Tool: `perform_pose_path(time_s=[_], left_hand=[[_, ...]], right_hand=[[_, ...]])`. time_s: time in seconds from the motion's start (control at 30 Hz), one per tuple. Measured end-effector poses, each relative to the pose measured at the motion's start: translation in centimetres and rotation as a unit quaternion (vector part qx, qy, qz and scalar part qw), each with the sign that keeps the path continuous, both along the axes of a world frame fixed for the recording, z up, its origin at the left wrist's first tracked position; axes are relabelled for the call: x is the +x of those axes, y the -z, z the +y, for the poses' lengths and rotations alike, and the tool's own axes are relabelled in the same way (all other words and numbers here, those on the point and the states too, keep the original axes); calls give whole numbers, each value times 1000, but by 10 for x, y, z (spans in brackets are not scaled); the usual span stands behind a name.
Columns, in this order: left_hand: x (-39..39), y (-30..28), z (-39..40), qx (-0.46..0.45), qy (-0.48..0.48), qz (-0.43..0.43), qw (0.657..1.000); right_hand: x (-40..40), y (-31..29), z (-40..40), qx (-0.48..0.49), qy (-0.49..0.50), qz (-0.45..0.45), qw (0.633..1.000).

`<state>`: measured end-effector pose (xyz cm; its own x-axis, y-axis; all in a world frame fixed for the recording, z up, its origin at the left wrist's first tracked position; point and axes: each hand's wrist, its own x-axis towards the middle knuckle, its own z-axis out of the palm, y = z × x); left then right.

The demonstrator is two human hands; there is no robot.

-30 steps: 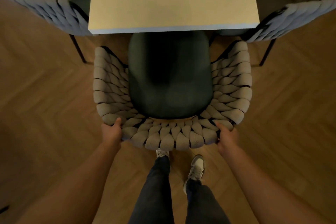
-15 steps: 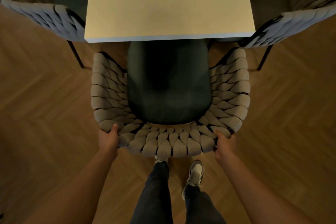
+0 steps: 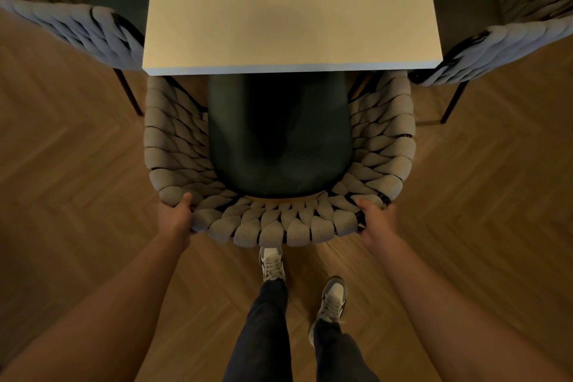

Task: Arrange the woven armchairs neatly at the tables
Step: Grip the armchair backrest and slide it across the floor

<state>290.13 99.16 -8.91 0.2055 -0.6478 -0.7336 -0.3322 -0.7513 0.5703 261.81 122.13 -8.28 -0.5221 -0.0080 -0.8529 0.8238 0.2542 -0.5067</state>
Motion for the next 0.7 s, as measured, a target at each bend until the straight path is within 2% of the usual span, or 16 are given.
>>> perform_pose_path(time_s=[0.7], left_hand=[[21,6,24,-14,69,-60,996]], right_hand=[[24,-8,38,-6,18,24,1000]])
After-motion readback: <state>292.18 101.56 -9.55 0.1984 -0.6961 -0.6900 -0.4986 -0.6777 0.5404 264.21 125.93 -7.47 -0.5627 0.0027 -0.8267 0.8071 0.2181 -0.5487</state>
